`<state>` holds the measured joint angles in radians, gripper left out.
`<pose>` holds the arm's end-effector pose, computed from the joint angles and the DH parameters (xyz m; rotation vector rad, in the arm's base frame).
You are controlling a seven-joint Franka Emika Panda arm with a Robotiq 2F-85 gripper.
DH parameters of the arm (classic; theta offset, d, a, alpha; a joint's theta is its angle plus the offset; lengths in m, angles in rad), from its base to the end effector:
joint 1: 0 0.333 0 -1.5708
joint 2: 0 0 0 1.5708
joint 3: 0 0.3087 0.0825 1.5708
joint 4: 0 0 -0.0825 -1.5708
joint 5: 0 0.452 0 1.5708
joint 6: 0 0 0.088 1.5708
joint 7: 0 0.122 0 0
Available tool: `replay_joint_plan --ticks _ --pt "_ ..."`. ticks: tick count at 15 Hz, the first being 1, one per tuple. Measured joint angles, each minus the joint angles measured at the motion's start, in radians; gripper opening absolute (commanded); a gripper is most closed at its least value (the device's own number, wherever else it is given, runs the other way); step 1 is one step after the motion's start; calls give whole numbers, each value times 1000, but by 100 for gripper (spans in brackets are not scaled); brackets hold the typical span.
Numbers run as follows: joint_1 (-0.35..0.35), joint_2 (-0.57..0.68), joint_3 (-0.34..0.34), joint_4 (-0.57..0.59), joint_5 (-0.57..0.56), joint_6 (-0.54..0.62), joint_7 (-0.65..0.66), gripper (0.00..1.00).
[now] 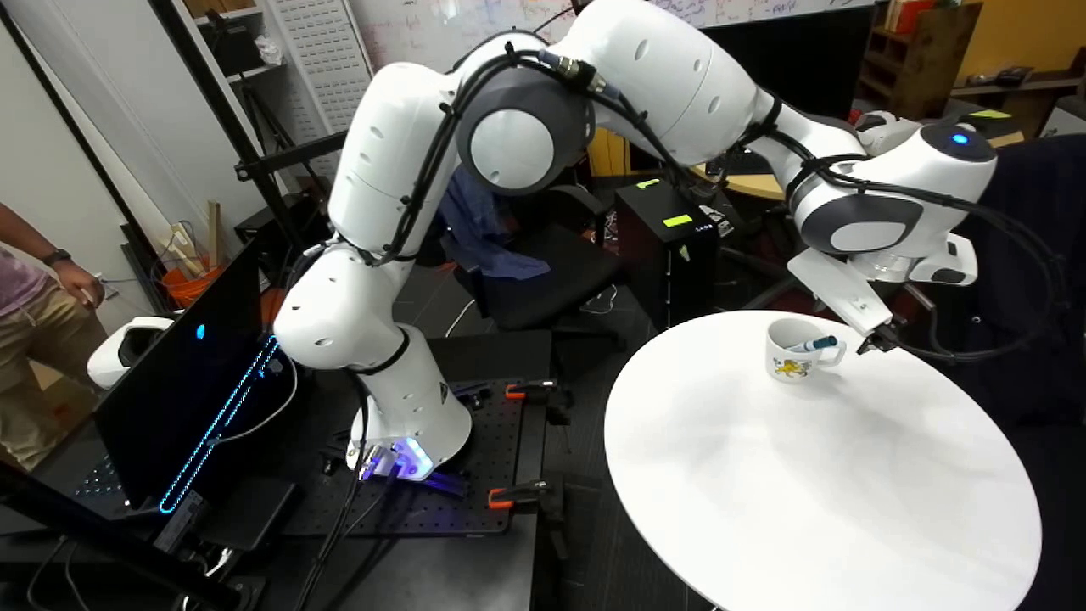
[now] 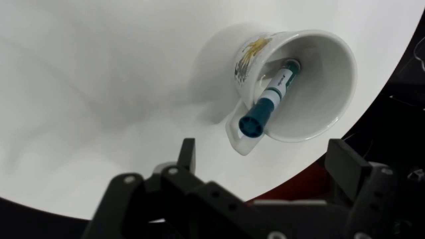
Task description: Put the pen on the table
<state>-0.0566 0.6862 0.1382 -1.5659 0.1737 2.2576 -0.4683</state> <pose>0.7503 0.0579 0.1826 -2.8637 -0.5932 -0.0753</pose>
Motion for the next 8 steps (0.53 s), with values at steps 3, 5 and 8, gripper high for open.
replay_joint_plan --ticks 3,5,8 --pt "-11 21 13 31 3 -53 0 100" --pt "-16 27 16 45 3 -94 0 100" --pt "-21 30 19 60 4 -138 0 100"
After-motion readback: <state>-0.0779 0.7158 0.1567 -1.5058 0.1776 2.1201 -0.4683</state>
